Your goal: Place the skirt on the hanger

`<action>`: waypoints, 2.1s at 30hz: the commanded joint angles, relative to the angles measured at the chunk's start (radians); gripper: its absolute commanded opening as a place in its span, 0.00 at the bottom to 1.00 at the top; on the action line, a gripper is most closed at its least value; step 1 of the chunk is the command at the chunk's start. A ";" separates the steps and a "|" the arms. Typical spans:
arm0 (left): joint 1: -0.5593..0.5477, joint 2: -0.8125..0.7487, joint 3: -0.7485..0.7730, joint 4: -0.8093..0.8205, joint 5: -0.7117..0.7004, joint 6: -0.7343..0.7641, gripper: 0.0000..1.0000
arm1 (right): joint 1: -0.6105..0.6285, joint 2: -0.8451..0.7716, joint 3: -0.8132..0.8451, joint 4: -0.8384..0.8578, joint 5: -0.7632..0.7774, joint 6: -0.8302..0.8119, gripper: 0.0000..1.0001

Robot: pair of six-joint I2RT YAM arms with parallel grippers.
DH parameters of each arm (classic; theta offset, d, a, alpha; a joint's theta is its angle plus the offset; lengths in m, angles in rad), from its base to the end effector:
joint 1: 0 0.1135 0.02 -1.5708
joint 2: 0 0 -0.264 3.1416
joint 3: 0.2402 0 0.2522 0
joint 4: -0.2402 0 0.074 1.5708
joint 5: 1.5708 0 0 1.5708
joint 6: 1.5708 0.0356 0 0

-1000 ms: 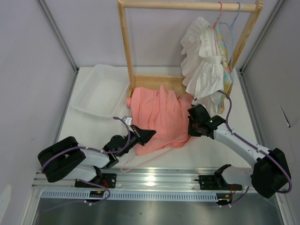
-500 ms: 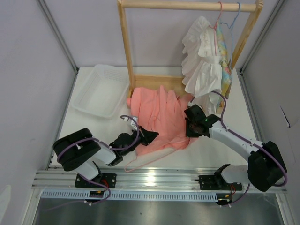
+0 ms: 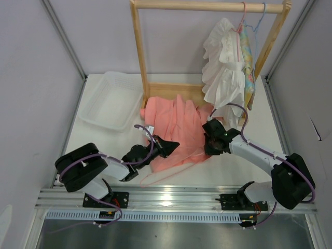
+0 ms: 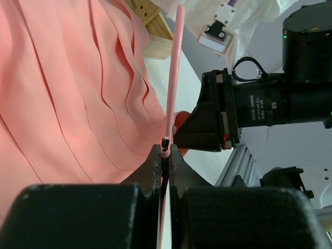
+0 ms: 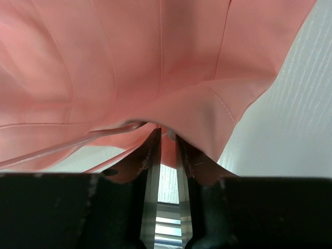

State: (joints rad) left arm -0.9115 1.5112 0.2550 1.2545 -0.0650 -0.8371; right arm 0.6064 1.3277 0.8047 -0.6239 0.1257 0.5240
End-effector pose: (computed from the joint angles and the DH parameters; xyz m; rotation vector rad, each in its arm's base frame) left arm 0.1529 -0.1935 0.1625 0.0083 1.7337 -1.2909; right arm 0.2027 0.1352 0.1997 -0.0750 2.7118 0.1685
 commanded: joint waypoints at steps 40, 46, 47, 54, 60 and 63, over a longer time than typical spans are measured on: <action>-0.009 -0.003 -0.008 0.370 0.054 0.015 0.00 | -0.043 -0.102 -0.013 0.056 0.184 0.120 0.32; -0.009 -0.005 -0.007 0.368 0.053 0.020 0.00 | -0.037 -0.131 -0.019 0.033 0.199 0.123 0.36; -0.009 -0.003 -0.005 0.367 0.053 0.020 0.00 | -0.031 -0.140 -0.021 0.024 0.215 0.128 0.36; -0.009 -0.009 0.000 0.356 0.056 0.021 0.00 | -0.031 -0.144 -0.016 -0.013 0.244 0.134 0.24; -0.009 -0.017 0.003 0.347 0.056 0.023 0.00 | 0.007 -0.125 0.007 -0.048 0.290 0.146 0.27; -0.009 -0.023 0.006 0.333 0.057 0.027 0.00 | 0.027 -0.153 0.001 -0.057 0.308 0.149 0.36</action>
State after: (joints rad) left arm -0.9142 1.5074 0.2375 1.2552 -0.0185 -0.8272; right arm 0.6136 1.2003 0.7780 -0.6582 0.3691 0.6579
